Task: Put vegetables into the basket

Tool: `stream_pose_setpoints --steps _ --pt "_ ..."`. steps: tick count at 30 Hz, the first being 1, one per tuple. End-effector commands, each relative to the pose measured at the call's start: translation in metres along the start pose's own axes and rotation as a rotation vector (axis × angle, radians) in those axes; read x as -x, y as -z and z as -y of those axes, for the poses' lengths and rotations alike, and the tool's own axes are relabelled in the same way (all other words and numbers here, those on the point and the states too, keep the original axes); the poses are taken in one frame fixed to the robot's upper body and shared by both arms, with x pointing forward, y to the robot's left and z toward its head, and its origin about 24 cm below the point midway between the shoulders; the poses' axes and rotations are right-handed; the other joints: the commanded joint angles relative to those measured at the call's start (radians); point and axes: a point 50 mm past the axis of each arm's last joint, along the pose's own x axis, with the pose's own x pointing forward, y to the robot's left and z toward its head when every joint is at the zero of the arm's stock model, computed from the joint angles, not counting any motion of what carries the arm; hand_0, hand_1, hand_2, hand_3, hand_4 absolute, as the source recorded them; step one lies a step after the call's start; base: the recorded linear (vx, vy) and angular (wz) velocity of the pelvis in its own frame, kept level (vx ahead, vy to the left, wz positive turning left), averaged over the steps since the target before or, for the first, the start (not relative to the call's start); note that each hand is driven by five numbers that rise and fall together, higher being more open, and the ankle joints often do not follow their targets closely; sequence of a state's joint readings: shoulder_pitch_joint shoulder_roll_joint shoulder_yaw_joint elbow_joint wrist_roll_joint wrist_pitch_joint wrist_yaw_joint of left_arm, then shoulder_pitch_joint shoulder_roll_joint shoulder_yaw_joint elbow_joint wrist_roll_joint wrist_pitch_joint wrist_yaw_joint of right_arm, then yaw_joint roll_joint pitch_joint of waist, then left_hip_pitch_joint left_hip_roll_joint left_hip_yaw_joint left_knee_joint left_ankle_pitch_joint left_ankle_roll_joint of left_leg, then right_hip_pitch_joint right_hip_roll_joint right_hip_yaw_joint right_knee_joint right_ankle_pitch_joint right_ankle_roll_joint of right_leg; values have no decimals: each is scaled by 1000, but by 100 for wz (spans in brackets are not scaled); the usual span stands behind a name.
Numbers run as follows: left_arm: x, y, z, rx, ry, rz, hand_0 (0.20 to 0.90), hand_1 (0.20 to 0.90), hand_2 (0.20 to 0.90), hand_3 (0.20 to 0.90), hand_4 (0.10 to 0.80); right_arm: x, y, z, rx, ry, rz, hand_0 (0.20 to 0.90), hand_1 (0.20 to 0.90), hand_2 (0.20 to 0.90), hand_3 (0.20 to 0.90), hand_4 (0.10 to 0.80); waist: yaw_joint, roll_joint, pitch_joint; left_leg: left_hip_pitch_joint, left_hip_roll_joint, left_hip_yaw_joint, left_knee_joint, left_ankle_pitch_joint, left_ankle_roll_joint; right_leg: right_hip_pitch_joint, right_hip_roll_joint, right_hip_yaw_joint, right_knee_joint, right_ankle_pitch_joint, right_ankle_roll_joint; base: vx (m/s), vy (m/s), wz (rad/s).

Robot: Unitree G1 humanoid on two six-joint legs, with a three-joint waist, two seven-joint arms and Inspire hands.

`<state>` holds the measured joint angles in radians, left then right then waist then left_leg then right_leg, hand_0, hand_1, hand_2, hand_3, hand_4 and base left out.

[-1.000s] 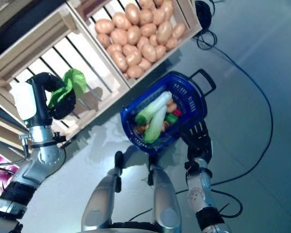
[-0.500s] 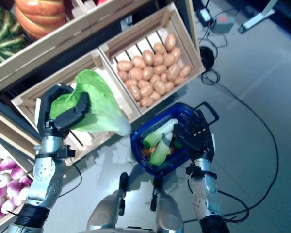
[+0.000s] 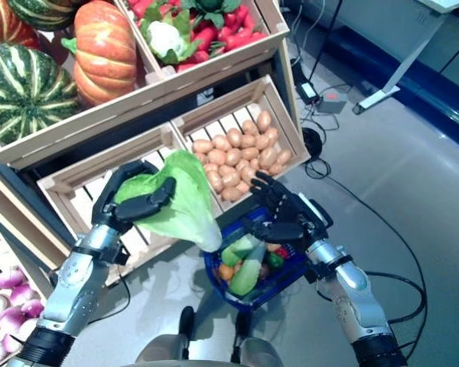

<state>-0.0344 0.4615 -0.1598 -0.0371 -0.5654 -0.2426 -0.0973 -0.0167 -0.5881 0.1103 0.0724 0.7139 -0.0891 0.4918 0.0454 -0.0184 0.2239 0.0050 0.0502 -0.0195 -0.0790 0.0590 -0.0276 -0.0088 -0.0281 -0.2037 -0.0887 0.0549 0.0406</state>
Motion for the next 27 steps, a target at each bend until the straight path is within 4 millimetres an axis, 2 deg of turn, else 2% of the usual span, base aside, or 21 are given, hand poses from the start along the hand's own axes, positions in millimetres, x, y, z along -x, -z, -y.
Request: stream_pose_setpoints --steps 1,5,10,12,16,27 --pt "-17 -35 4 -3 82 190 300 300 300 300 400 -11 -20 -15 15 -207 42 900 900 900 900 800 10 -47 -137 -31 -20 34 -8 0 -10 40 -51 -44 1 5 41 0 0 0" --pt "-20 -36 5 19 73 196 300 300 300 300 400 -15 -13 -10 8 -151 -37 900 900 900 900 800 11 -52 -148 -20 -20 33 -8 -5 -8 45 -53 -41 1 7 43 0 0 0" --pt "-21 -32 11 69 82 194 300 300 300 300 400 -18 4 -25 -68 -283 -135 900 900 900 900 800 12 -54 -158 -12 -17 25 -8 -12 -8 45 -57 -37 1 11 50 0 0 0" --pt "-21 -31 12 80 87 191 300 300 300 300 400 -16 7 -25 -61 -302 -172 900 900 900 900 800 14 -55 -162 -11 -15 26 -8 -12 -9 45 -59 -37 1 12 52 0 0 0" --pt "-23 -31 13 109 84 195 300 300 300 300 400 -20 13 -22 -107 -275 -199 900 900 900 900 800 17 -57 -169 -8 -12 30 -8 -13 -10 45 -62 -42 1 14 53 17 6 0" --pt "-25 -28 20 157 94 194 300 300 300 300 400 -26 37 -31 -174 -226 -282 900 900 900 900 800 18 -50 -190 6 -12 38 -8 -26 -6 47 -68 -38 1 11 56 3 1 0"
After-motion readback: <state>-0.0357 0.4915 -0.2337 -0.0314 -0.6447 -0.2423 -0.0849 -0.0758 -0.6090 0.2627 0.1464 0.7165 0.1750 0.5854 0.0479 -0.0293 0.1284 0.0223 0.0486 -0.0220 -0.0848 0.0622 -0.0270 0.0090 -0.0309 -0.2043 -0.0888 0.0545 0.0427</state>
